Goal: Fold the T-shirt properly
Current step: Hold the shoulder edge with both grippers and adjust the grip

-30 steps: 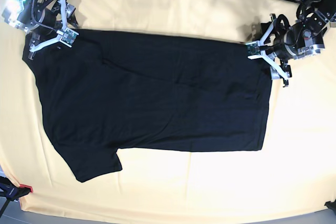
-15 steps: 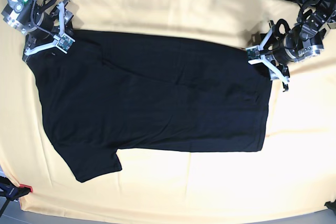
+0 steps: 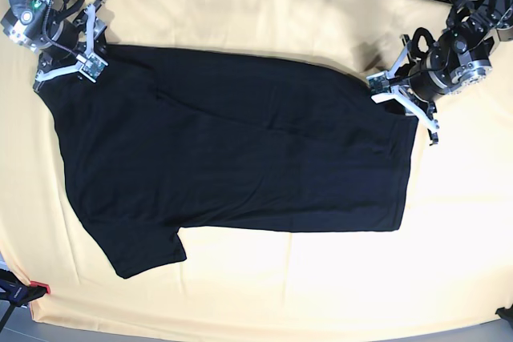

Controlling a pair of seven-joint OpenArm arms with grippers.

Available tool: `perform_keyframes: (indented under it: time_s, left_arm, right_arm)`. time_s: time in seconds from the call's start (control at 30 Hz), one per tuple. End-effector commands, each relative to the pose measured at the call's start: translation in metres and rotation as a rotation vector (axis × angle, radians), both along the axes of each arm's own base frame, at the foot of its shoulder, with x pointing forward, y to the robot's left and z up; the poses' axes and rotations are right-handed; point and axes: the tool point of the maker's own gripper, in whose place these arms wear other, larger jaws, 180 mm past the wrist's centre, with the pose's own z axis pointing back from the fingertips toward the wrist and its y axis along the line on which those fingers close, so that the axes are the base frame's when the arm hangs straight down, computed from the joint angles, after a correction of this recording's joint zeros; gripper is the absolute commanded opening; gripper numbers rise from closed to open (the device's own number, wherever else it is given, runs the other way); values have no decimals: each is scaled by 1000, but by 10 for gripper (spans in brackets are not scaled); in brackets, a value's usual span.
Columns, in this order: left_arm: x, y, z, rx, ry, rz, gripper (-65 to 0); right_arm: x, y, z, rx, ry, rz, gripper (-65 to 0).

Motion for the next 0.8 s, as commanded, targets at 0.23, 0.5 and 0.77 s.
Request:
perform_keyframes:
  time_s: [0.23,0.5,0.77]
  left_arm:
    - [7,2,11,6,-37,-2,-608]
    - [7,3,11,7,-36,-2,-608]
    - [7,3,11,7,-36,-2,-608]
  right_arm:
    - [-4,-15,-5,-50,35,-10,-277]
    - [-5,-2,6,-59,37,56,-273]
    - [-16,2,4,-41,103,60,-273]
